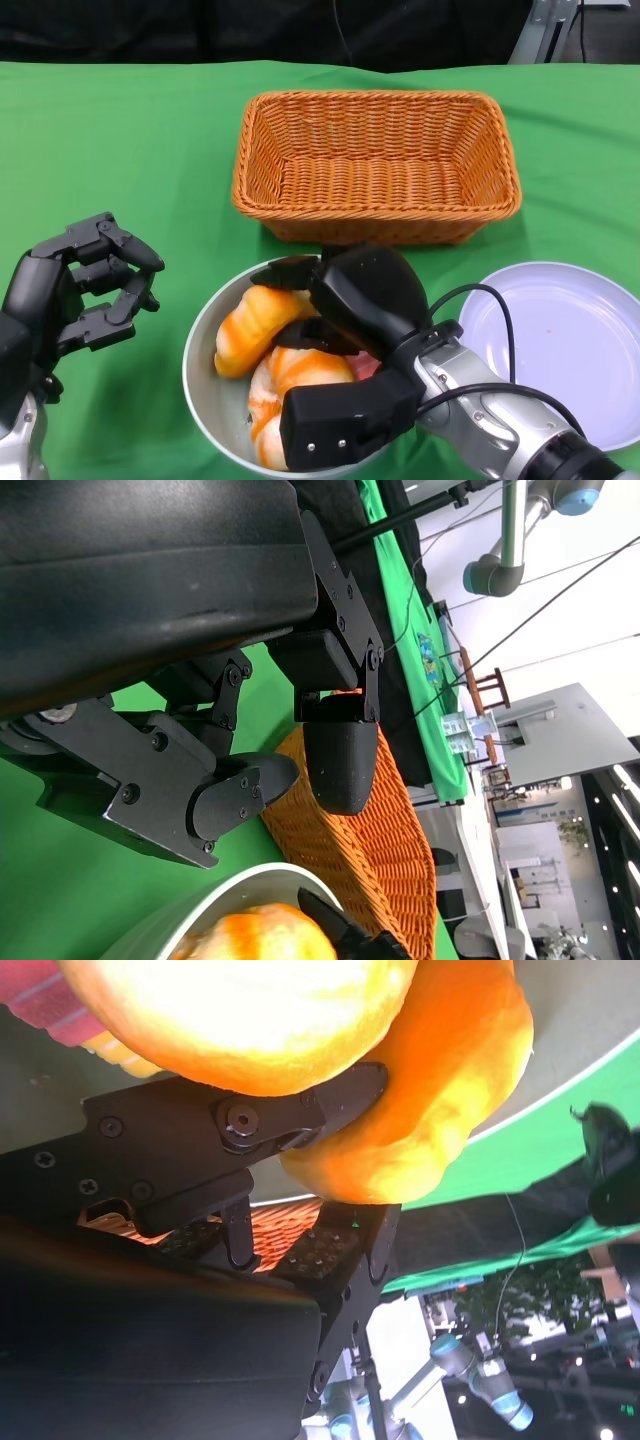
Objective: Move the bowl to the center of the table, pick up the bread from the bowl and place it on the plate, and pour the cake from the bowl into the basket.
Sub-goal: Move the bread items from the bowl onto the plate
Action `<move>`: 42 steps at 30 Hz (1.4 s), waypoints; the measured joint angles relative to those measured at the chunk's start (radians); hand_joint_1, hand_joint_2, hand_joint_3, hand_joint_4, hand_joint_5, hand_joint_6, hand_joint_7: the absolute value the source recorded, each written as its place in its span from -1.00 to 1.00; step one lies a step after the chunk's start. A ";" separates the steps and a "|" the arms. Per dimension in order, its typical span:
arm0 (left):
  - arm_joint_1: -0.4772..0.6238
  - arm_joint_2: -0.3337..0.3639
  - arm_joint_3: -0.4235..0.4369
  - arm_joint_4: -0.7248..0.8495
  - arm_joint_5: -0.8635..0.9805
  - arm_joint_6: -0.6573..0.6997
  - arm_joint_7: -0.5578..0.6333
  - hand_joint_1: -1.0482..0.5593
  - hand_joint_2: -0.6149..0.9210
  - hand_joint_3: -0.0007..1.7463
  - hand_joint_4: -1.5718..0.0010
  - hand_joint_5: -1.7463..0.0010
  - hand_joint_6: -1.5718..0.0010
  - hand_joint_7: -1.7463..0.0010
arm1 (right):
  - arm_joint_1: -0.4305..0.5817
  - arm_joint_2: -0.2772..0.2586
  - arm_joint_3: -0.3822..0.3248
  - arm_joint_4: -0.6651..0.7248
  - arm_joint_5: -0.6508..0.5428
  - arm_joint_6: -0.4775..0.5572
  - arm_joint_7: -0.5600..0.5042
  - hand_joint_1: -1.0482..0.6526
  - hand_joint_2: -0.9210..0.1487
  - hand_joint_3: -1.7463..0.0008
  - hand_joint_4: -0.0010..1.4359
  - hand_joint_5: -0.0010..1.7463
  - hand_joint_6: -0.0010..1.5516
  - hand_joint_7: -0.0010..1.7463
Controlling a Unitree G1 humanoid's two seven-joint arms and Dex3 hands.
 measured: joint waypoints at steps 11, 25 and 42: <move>-0.003 0.000 -0.001 0.033 0.013 -0.020 0.023 0.23 0.62 -0.02 -0.01 -0.72 -0.02 -0.38 | 0.007 -0.006 -0.051 -0.061 0.037 -0.031 0.009 -0.09 -1.00 0.98 0.02 0.62 0.19 -0.50; -0.015 0.001 -0.004 0.055 0.022 -0.027 0.032 0.23 0.60 0.01 -0.03 -0.72 -0.02 -0.34 | 0.095 -0.011 -0.127 -0.380 0.117 0.045 0.215 -0.03 -1.00 0.95 0.05 0.54 0.26 -0.49; -0.023 0.006 -0.004 0.061 0.037 -0.022 0.051 0.23 0.59 0.04 0.00 -0.74 -0.03 -0.37 | 0.265 -0.112 -0.310 -0.727 0.227 0.095 0.365 0.01 -0.87 0.83 0.04 0.80 0.03 0.10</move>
